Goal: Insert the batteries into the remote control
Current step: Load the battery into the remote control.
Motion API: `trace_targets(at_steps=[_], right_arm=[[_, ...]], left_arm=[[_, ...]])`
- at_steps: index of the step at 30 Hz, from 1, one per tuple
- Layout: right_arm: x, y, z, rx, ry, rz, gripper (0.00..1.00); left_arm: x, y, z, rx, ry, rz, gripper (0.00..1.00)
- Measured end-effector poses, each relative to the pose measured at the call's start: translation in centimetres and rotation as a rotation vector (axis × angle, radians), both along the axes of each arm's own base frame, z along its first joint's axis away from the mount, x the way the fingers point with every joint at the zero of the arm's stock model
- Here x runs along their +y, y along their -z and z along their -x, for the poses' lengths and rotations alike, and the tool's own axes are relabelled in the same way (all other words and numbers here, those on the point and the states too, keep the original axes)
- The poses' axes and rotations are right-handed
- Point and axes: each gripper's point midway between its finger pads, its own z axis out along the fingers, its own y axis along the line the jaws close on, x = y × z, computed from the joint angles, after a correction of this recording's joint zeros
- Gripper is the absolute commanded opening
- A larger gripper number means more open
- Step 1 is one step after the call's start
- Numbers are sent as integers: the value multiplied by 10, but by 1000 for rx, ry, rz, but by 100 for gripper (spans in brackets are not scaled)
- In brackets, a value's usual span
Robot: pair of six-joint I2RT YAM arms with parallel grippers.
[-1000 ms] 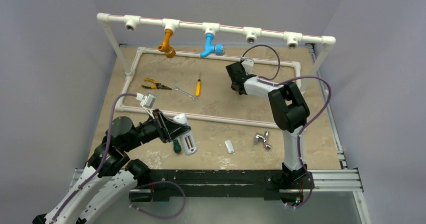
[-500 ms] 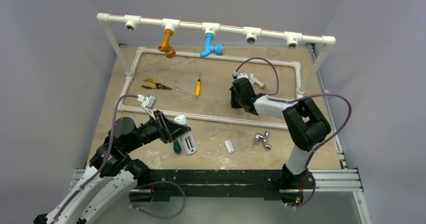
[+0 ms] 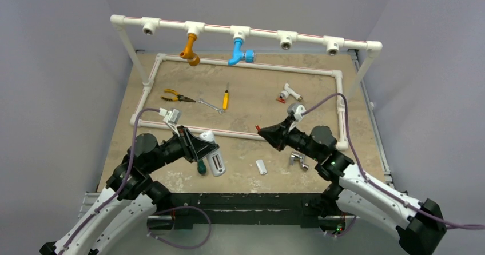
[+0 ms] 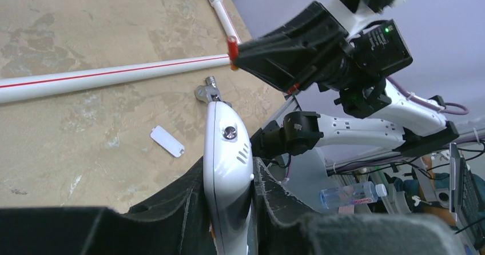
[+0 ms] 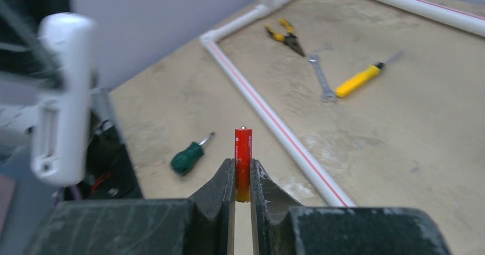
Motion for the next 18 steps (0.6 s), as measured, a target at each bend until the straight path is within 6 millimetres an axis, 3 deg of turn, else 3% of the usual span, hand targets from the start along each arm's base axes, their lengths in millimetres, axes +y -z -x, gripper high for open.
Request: trace_targets(at_steps=[7,10,14,18], right_arm=[[4,-56,94,-235,-377,-165,0],[-2,-73,125,-358,-500,-215,0],[-9,-88,157,-498,-636,-241,0],[-8,-84,168,-538,-717,-221,0]], left_arm=[[-13,-6,0,-28,63,31,0],[-18,-11,2,-53,101,55,0],[-23,-20,7,-103,153,92,0],[-26,-29,11,-150,189,125,0]])
